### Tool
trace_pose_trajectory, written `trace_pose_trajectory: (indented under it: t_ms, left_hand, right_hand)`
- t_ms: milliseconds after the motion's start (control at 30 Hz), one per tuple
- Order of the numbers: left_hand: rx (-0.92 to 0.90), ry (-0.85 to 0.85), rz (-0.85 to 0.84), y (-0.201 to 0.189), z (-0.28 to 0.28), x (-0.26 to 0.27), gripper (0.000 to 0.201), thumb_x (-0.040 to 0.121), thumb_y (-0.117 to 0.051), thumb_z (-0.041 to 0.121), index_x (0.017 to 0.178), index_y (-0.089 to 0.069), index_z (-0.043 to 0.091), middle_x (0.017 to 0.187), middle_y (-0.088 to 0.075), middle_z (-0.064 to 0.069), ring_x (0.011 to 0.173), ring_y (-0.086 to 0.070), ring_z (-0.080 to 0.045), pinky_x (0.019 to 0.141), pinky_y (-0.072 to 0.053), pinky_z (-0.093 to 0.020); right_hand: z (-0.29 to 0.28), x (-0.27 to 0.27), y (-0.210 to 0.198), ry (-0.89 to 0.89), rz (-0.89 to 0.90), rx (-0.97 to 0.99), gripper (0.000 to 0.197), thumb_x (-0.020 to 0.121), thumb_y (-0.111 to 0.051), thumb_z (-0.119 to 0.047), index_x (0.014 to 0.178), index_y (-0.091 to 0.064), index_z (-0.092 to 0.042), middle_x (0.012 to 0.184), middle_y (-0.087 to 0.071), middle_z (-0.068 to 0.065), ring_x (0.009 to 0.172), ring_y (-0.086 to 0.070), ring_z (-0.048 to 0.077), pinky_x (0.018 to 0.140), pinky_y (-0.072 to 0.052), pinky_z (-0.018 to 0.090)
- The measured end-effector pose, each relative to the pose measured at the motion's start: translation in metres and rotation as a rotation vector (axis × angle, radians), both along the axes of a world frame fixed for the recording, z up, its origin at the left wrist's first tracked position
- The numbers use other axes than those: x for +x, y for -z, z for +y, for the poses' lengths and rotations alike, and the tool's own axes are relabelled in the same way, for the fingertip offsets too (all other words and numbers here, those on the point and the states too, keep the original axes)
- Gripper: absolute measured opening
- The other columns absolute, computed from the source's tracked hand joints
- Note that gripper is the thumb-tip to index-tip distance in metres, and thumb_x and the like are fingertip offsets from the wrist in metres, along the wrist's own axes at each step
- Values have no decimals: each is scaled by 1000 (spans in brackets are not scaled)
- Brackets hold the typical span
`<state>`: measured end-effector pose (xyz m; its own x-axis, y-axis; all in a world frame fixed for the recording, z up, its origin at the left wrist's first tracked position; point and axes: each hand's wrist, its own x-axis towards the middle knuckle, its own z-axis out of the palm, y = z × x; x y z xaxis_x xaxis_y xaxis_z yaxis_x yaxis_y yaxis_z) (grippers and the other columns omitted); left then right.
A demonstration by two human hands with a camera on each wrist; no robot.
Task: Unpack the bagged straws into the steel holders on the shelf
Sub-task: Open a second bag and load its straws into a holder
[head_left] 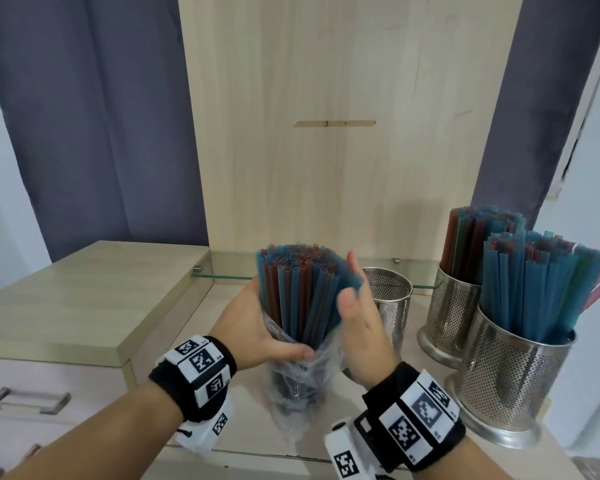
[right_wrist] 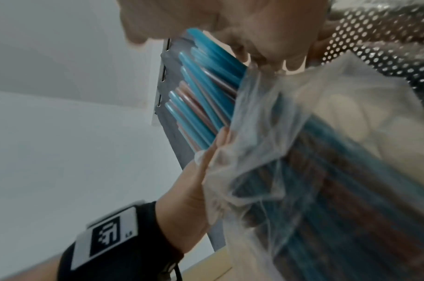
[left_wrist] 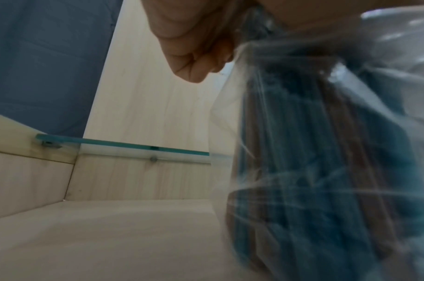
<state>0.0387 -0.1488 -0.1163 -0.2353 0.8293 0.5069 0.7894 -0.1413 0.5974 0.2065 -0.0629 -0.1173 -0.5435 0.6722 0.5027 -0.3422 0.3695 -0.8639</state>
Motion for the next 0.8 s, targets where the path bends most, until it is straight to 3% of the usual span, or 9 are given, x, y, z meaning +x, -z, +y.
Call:
trace_pose_trajectory:
  t_ms: [67,200,267,333,400,500,600,700,800]
  left_hand:
    - [-9,-88,15,3,2,-1,109,36,-84,77,129,-46,37,114,-63,23,109,-59,3,92,-53,-34]
    - [58,-228,34,3,8,4,122,30,-84,75,133,-35,33,115,-58,22,106,-58,1,91,-54,-29]
    - [76,-268,92,3,11,5,123,31,-82,79,134,-37,29,115,-56,17,108,-55,-3,92,-51,-29]
    - [32,-382,241,5,14,6,122,33,-70,90,129,-44,19,108,-48,8,103,-45,-12,91,-46,-32]
    - [0,-450,290,10,17,4,124,33,-63,92,125,-44,11,106,-37,2,102,-35,-17,92,-41,-33]
    - [54,-310,69,16,22,2,133,36,-84,71,142,-28,14,131,-33,4,125,-35,-13,108,-37,-30]
    - [88,-170,-79,19,26,0,129,39,-94,55,144,-25,24,130,-46,13,122,-46,-1,106,-44,-29]
    - [98,-119,-110,22,31,-1,133,40,-95,52,148,-20,28,132,-49,15,125,-47,1,105,-45,-31]
    - [116,-99,-136,25,35,0,139,40,-95,53,151,-15,27,135,-49,13,128,-47,-3,107,-45,-35]
  right_hand:
    - [-4,-2,0,23,-33,49,124,65,-66,-80,157,-4,-25,156,-35,-8,141,-34,0,116,-32,30]
    - [7,-15,-5,94,-140,76,106,76,-62,-72,154,0,-38,157,-33,-9,143,-32,3,118,-31,40]
    - [18,-20,-9,109,-199,102,82,88,-56,-60,153,-16,-30,146,-48,-8,134,-44,4,113,-39,41]
    - [28,-26,-16,166,-279,168,49,98,-50,-42,141,-38,-21,129,-59,-8,122,-54,7,107,-45,42]
    - [34,-32,-23,200,-362,192,37,102,-46,-34,135,-46,-18,124,-62,-4,118,-57,13,105,-45,42]
    - [38,-39,-32,191,-470,182,38,103,-43,-32,136,-47,-14,127,-60,0,121,-54,16,103,-42,33]
    - [39,-39,-39,149,-534,127,35,102,-46,-27,135,-47,-16,124,-61,-1,117,-56,16,100,-43,31]
    - [35,-34,-40,81,-385,8,39,89,-62,-21,125,-48,-20,114,-64,-2,106,-61,10,95,-49,32]
    - [31,-32,-35,201,-289,106,59,78,-76,-29,127,-45,-23,118,-59,-7,109,-58,5,94,-50,27]
